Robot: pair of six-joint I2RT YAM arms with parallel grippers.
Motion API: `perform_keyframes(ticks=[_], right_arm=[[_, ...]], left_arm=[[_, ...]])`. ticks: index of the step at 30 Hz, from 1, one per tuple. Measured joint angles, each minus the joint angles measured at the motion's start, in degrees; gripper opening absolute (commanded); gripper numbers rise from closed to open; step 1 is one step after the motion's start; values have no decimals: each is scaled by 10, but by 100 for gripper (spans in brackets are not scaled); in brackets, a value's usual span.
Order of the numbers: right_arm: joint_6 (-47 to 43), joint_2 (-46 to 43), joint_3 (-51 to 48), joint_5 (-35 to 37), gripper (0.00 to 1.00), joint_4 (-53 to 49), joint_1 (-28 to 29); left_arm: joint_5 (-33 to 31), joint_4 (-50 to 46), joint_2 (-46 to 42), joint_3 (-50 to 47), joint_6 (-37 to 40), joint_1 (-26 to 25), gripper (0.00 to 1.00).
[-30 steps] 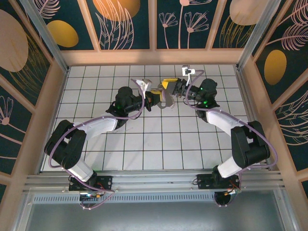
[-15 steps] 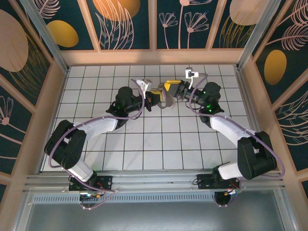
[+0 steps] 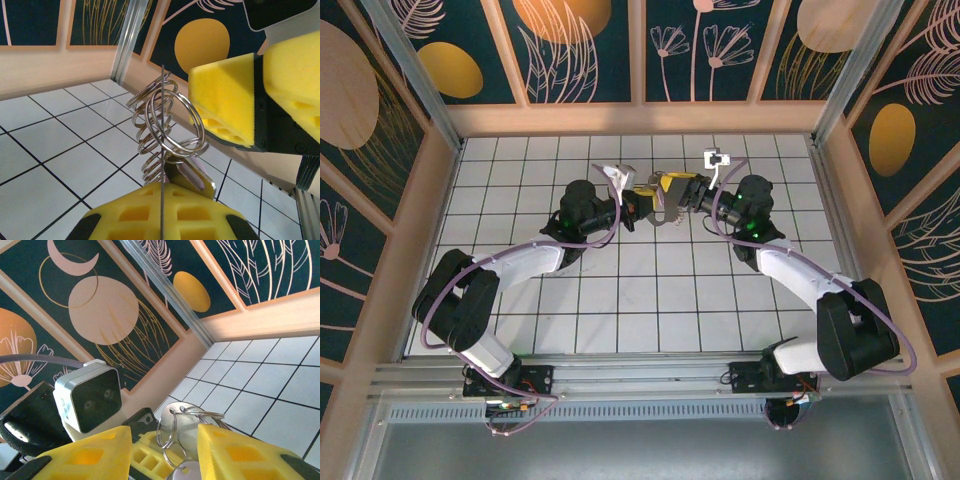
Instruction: Put the keys on the keyring
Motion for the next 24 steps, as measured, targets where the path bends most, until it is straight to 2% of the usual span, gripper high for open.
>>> perform_keyframes(ticks=[6, 8, 11, 16, 24], right_arm=[[-4, -2, 0, 4, 39, -9, 1], [-26, -10, 0, 18, 42, -33, 3], [-77, -34, 0, 51, 47, -85, 12], [-177, -75, 0, 106, 48, -149, 30], [-307, -93, -7, 158, 49, -183, 57]], left_arm=[[0, 0, 0, 0, 0, 0, 0], [0, 0, 0, 0, 0, 0, 0], [0, 0, 0, 0, 0, 0, 0], [2, -2, 1, 0, 0, 0, 0], [11, -4, 5, 2, 0, 0, 0]])
